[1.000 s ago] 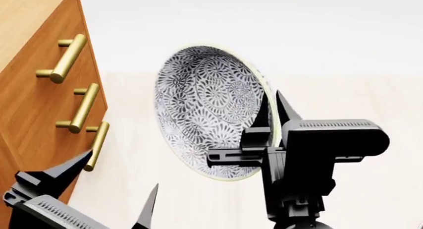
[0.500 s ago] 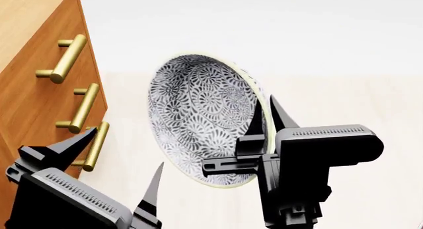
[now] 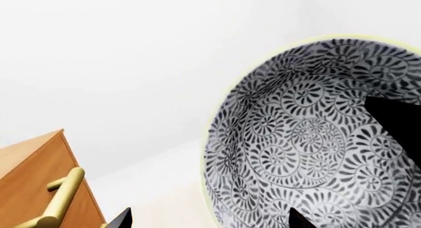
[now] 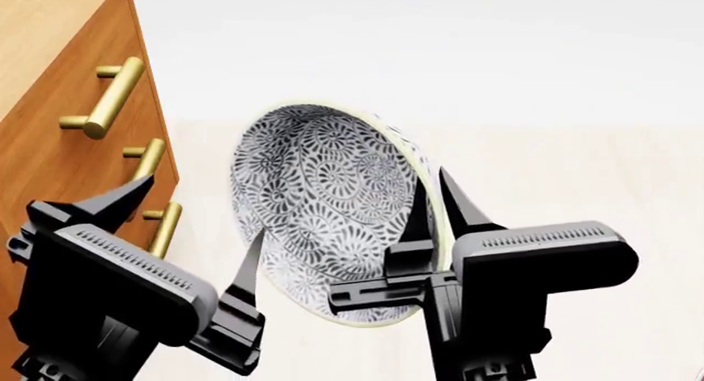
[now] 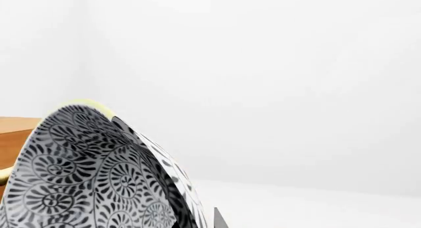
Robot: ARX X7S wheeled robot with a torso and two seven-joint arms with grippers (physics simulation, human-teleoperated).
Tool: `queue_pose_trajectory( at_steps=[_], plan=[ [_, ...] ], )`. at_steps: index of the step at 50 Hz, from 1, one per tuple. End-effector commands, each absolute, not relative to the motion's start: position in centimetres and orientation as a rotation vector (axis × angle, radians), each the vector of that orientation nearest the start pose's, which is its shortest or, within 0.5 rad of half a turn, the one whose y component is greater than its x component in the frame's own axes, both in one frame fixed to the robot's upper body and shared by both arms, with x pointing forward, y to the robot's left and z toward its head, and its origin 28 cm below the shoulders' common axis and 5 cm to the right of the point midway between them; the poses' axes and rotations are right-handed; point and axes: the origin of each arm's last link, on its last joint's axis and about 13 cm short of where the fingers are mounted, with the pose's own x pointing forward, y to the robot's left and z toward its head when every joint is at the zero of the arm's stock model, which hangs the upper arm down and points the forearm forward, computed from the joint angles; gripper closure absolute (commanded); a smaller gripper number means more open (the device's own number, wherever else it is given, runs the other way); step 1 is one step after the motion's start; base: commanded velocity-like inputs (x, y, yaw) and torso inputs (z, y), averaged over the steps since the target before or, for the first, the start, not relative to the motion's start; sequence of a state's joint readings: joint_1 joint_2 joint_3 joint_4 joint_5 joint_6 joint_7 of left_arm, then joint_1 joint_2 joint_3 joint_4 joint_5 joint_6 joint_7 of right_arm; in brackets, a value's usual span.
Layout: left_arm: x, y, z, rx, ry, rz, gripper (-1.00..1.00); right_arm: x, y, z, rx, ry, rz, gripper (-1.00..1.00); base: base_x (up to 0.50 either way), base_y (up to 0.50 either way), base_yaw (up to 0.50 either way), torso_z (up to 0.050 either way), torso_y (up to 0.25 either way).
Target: Put the bowl on top of the cabinet.
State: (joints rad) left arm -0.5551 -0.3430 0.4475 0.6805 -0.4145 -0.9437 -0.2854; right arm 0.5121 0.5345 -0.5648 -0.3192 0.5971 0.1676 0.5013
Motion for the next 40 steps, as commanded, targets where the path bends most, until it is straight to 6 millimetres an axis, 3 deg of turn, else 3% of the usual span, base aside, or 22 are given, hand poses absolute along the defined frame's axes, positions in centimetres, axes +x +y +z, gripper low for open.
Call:
queue_pose_trajectory(
  at_steps=[1, 22, 40],
  plan=[
    [23.8, 17.3, 18.3, 0.249, -0.125, -0.337, -1.0, 26.0, -9.0, 15.3, 0.0, -0.324, 0.18, 1.0, 0.0, 0.0, 0.0, 0.0, 0.0],
    [24.3, 17.6, 17.5, 0.23, -0.107, -0.329, -1.0, 25.2, -9.3, 15.3, 0.024, -0.315, 0.248, 1.0, 0.0, 0.0, 0.0, 0.0, 0.0],
    [26.4, 18.2, 16.0, 0.21, -0.048, -0.316, -1.0, 24.3, -9.2, 15.4, 0.014, -0.33, 0.268, 1.0, 0.0, 0.0, 0.0, 0.0, 0.0]
  ],
)
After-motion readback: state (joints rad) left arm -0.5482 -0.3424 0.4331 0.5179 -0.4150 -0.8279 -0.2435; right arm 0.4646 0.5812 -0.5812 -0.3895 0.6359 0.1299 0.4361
